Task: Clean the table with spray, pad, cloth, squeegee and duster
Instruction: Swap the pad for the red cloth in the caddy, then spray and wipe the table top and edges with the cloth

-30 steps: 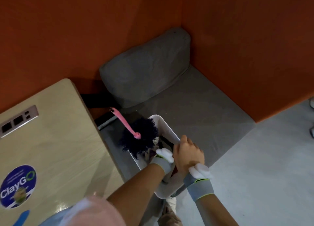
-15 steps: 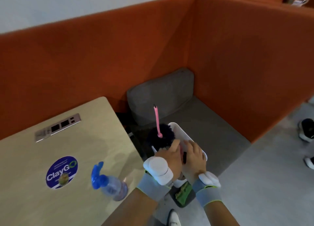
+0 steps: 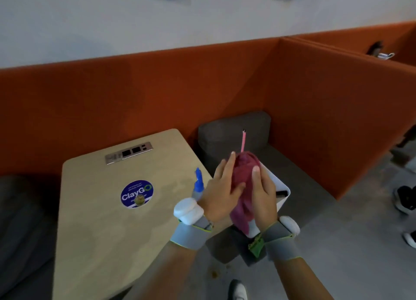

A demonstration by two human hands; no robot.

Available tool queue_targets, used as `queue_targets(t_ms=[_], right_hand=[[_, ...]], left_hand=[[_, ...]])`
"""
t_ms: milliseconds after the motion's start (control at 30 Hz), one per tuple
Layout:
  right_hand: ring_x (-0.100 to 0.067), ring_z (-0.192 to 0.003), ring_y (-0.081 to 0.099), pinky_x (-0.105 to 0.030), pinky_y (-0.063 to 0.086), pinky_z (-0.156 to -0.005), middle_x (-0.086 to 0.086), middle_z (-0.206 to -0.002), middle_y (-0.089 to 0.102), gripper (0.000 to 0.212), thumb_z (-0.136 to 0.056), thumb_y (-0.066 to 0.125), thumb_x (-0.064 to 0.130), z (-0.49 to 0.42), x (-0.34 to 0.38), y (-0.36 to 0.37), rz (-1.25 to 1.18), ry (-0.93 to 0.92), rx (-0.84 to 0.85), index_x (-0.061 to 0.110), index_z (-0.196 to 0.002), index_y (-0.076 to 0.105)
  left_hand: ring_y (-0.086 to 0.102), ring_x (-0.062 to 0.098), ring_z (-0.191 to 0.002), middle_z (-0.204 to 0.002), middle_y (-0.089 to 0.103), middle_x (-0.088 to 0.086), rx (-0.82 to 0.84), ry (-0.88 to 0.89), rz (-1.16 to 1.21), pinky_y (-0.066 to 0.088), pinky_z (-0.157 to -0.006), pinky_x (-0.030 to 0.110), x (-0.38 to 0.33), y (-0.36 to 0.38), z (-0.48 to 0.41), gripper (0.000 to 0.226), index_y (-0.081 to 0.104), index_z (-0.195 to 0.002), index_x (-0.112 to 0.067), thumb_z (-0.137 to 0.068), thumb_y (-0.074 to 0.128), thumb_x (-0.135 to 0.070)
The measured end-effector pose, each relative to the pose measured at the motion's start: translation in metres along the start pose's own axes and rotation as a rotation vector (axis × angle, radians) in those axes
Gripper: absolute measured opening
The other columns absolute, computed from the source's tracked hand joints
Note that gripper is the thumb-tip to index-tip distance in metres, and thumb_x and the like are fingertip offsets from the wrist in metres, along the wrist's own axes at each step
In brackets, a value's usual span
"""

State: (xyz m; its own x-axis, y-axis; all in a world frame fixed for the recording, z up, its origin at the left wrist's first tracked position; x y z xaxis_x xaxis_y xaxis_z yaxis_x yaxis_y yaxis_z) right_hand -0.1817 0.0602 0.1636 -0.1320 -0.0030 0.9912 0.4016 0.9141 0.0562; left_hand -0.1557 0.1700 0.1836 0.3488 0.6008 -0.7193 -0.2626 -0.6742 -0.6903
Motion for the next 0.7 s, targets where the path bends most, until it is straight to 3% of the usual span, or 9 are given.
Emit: queue_targets(t_ms=[100, 167, 233, 300, 400, 467, 533, 600, 700], right_hand=[[-0.004, -0.085, 0.058, -0.017, 0.045, -0.083, -0.004, -0.089, 0.066, 0.024, -0.103, 0.044, 0.018, 0.028, -0.009, 0.017, 0.103, -0.016, 0.087, 0.007, -0.095, 0.063], [-0.007, -0.074, 0.049, -0.016, 0.040, -0.071, -0.014, -0.077, 0.054, 0.030, -0.102, 0.045, 0.016, 0.044, -0.020, 0.027, 0.175, -0.053, 0.152, -0.008, -0.087, 0.055], [-0.006, -0.070, 0.045, -0.019, 0.038, -0.066, -0.008, -0.073, 0.047, 0.034, -0.102, 0.046, 0.021, 0.057, -0.029, 0.035, 0.223, -0.050, 0.186, -0.005, -0.082, 0.051], [-0.005, -0.067, 0.044, -0.023, 0.037, -0.064, -0.002, -0.069, 0.045, 0.031, -0.102, 0.047, 0.023, 0.069, -0.036, 0.046, 0.268, -0.053, 0.218, 0.002, -0.078, 0.050], [-0.012, -0.071, 0.050, -0.026, 0.038, -0.065, -0.015, -0.072, 0.051, 0.030, -0.100, 0.050, 0.027, 0.078, -0.049, 0.057, 0.327, -0.037, 0.276, 0.003, -0.082, 0.052], [-0.014, -0.089, 0.059, -0.025, 0.042, -0.076, -0.009, -0.088, 0.061, 0.019, -0.098, 0.054, 0.027, 0.082, -0.055, 0.065, 0.356, 0.033, 0.335, 0.009, -0.095, 0.059], [-0.011, -0.108, 0.056, -0.026, 0.042, -0.091, 0.000, -0.111, 0.062, 0.024, -0.097, 0.056, 0.025, 0.089, -0.059, 0.077, 0.388, 0.095, 0.400, 0.013, -0.117, 0.060], [-0.006, -0.119, 0.047, -0.023, 0.037, -0.099, 0.007, -0.127, 0.054, 0.036, -0.098, 0.054, 0.024, 0.098, -0.058, 0.089, 0.400, 0.131, 0.473, 0.018, -0.134, 0.052], [0.001, -0.130, 0.033, -0.016, 0.024, -0.105, 0.017, -0.135, 0.038, 0.044, -0.101, 0.049, 0.023, 0.112, -0.053, 0.109, 0.348, 0.167, 0.558, 0.022, -0.144, 0.042]], left_hand=[[0.053, 0.018, -0.118, -0.135, 0.048, 0.006, 0.006, -0.196, 0.223, 0.034, -0.092, 0.009, 0.035, 0.005, 0.038, 0.084, 0.023, -0.149, -0.014, -0.084, 0.068, -0.040], [0.061, 0.009, -0.094, -0.105, 0.063, -0.004, -0.016, -0.271, 0.286, 0.044, -0.074, 0.013, 0.058, 0.001, 0.061, 0.052, 0.055, -0.121, -0.017, -0.079, 0.075, -0.039], [0.056, -0.002, -0.062, -0.068, 0.063, -0.012, 0.021, -0.307, 0.296, 0.042, -0.060, 0.024, 0.085, -0.004, 0.083, 0.019, 0.065, -0.083, -0.022, -0.077, 0.077, -0.034], [0.053, 0.000, -0.050, -0.053, 0.060, -0.009, 0.089, -0.387, 0.370, 0.042, -0.055, 0.023, 0.113, -0.013, 0.108, 0.015, 0.069, -0.074, -0.014, -0.077, 0.079, -0.026], [0.062, 0.005, -0.051, -0.067, 0.071, 0.002, 0.187, -0.513, 0.309, 0.050, -0.052, 0.018, 0.145, -0.026, 0.137, 0.004, 0.075, -0.083, -0.011, -0.080, 0.072, -0.010], [0.065, 0.007, -0.054, -0.078, 0.074, 0.009, 0.191, -0.520, 0.214, 0.047, -0.051, 0.013, 0.155, -0.033, 0.150, 0.011, 0.076, -0.088, -0.010, -0.084, 0.066, -0.009], [0.066, 0.010, -0.066, -0.089, 0.074, 0.008, 0.135, -0.465, 0.145, 0.046, -0.059, 0.012, 0.157, -0.037, 0.157, 0.017, 0.074, -0.096, -0.013, -0.086, 0.062, -0.010], [0.065, 0.014, -0.085, -0.107, 0.070, 0.004, 0.096, -0.411, 0.154, 0.048, -0.074, 0.016, 0.155, -0.038, 0.159, 0.030, 0.066, -0.113, -0.015, -0.084, 0.059, -0.008], [0.065, 0.022, -0.100, -0.115, 0.063, 0.005, 0.121, -0.393, 0.372, 0.053, -0.089, 0.036, 0.152, -0.039, 0.166, 0.060, 0.045, -0.131, -0.020, -0.075, 0.067, -0.024]])
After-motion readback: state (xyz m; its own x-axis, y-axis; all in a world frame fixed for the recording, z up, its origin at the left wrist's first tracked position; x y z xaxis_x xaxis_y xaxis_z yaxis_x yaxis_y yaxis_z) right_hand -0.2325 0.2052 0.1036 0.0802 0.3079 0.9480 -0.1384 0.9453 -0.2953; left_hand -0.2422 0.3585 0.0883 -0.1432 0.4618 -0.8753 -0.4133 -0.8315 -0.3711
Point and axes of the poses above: each hand's wrist, its own z-axis away from the middle knuckle, its own y-axis out of the palm, x = y × z, the point moved 1 cm from there along -z, towards the middle knuckle
